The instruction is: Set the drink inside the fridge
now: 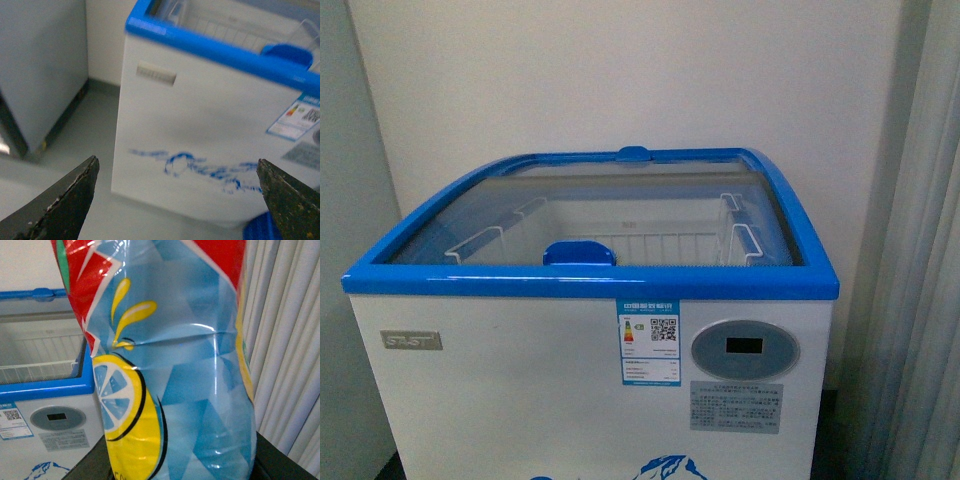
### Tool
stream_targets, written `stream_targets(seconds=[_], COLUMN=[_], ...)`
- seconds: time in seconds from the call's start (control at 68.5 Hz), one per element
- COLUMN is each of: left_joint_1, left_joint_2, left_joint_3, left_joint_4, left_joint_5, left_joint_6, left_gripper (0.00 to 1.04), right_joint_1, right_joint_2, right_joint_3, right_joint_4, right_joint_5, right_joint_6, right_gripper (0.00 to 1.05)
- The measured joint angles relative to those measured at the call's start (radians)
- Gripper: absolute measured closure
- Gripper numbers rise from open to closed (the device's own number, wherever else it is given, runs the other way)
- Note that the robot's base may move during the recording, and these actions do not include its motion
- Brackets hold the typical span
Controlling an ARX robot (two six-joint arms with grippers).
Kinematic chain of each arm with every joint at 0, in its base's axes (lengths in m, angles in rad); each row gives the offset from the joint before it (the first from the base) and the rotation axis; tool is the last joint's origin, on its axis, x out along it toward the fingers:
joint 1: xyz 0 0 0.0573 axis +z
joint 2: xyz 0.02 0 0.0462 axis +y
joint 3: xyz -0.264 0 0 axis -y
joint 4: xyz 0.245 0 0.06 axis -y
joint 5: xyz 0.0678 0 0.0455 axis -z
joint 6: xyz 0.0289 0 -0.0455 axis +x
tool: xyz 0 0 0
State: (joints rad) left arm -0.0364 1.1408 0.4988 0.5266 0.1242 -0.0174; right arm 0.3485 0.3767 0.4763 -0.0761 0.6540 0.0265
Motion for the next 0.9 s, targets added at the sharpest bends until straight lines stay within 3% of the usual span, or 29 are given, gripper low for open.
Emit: stream_targets(seconds=[0.204, 0.336, 0.525, 0.905], left_joint_1=[-0.127, -0.18, -0.172, -0.156], left_joint_2=[0.363, 0.518, 0.735, 0.992], left_joint_3=[0.354, 0.55, 0.797, 1.157], left_joint_4=[0.015, -0.121, -0.312, -0.418], left_joint_5=[0.142, 0.245, 0.261, 0.242], left_joint_6=[0.441, 0.79, 1.262, 1.353], left_gripper=[0.08, 0.08, 0.08, 0.08], right_joint_1=[0.0, 0.0, 0.0, 0.0], right_joint_2=[0.0, 0.0, 0.0, 0.0], right_joint_3=[0.0, 0.0, 0.0, 0.0], right_joint_4=[0.0, 0.0, 0.0, 0.0], right_joint_5=[0.0, 0.0, 0.0, 0.0], right_joint_6=[0.0, 0.0, 0.0, 0.0], right_gripper=[0.64, 0.64, 0.64, 0.64])
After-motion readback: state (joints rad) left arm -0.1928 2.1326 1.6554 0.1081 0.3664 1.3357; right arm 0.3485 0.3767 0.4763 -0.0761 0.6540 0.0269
